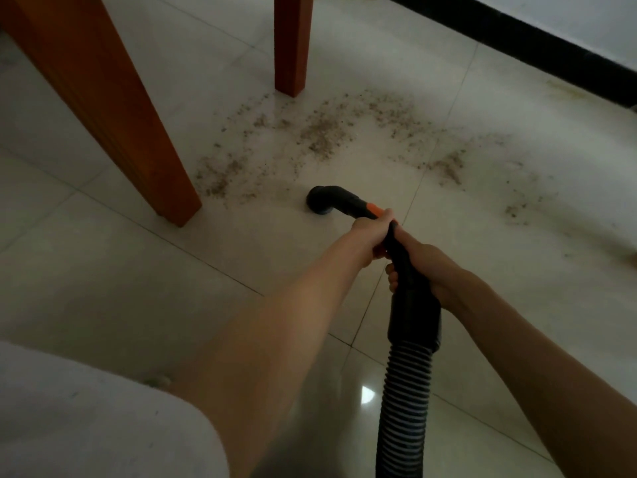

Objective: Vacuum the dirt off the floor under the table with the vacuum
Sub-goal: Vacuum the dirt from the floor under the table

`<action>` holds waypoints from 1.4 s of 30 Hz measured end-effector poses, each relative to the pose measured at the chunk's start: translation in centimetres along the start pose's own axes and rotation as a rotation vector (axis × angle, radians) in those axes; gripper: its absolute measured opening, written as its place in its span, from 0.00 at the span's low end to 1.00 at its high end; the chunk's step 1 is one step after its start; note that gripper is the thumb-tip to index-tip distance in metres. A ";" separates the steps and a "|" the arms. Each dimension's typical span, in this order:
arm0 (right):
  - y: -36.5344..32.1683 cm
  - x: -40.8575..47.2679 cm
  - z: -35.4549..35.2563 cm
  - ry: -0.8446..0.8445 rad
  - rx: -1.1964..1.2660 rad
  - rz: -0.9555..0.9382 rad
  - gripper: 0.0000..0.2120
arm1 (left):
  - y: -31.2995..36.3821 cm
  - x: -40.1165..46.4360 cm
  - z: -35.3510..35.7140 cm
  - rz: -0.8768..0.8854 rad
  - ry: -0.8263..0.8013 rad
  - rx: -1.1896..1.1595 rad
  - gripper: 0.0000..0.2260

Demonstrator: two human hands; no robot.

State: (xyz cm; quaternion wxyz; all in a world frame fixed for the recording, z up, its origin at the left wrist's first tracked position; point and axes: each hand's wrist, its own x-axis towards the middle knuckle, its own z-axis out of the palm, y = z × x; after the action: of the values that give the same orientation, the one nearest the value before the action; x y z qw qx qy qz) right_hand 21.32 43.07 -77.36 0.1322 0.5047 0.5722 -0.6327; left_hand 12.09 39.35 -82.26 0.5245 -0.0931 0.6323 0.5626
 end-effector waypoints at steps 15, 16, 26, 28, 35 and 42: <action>-1.8 -0.4 4.3 0.065 -0.019 -0.063 0.24 | 1.6 -0.9 -2.6 0.012 0.095 -0.014 0.22; -2.0 -0.5 4.7 0.070 -0.017 -0.063 0.24 | 1.7 -1.0 -3.0 0.016 0.102 -0.016 0.22; -1.6 -0.6 8.9 -0.019 -0.067 -0.060 0.21 | 0.9 -2.0 -8.8 0.021 0.085 -0.158 0.14; -1.7 -0.5 8.8 -0.048 -0.086 -0.058 0.21 | 0.7 -2.1 -9.4 0.037 0.032 -0.221 0.13; -1.7 -0.1 8.7 -0.098 -0.094 -0.036 0.22 | -0.6 -2.5 -9.3 0.091 0.077 -0.342 0.14; -1.6 -0.3 9.4 -0.156 -0.098 -0.009 0.23 | -1.5 -3.1 -10.6 0.140 0.083 -0.365 0.14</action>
State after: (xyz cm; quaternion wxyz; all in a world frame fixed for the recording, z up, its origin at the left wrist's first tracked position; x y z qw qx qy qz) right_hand 15.68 35.38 -77.67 0.1979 0.4443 0.5927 -0.6420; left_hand 8.57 28.78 -82.70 0.4322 -0.1657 0.5455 0.6987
